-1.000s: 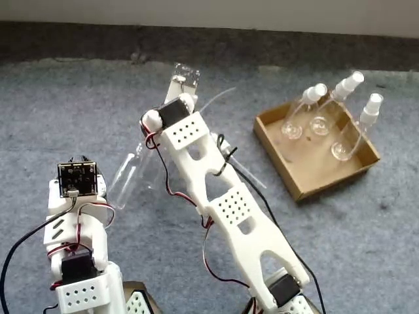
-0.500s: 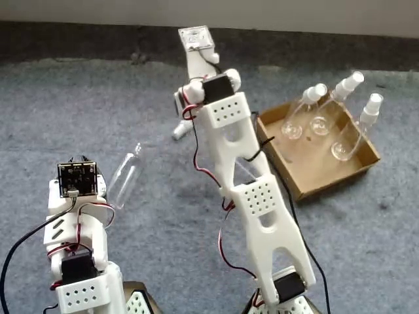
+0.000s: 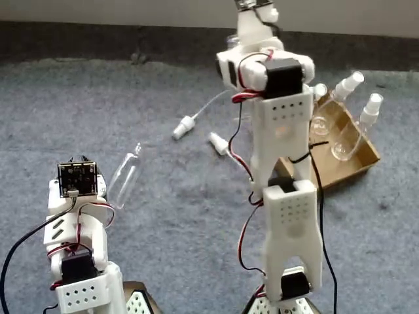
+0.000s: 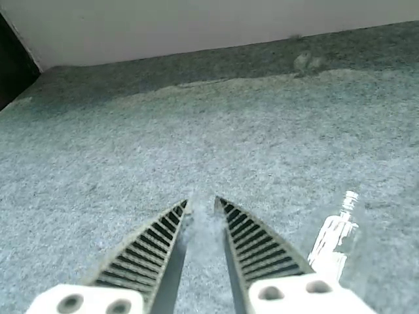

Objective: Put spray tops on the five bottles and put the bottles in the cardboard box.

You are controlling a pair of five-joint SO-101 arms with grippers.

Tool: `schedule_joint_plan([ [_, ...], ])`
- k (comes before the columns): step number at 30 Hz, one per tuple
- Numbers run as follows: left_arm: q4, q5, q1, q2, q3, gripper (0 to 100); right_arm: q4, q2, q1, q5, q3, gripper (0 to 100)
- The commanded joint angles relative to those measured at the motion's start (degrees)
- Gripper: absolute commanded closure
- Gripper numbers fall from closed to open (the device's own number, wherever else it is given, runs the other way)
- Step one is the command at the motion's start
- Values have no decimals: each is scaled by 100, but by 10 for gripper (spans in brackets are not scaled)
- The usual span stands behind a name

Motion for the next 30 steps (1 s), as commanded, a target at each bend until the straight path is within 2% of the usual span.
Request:
schedule_joint_plan([
  [1,26,26,119,-22,119,995,101,-813,400,70,-752,986],
  [10,26,26,119,-22,119,995,101,-2141,655,70,-409,986],
  [21,26,26,119,-22,119,995,84,-5051,637,70,3284,986],
  [30,26,35,119,-22,119,995,48,-6255,637,255,6009,985],
])
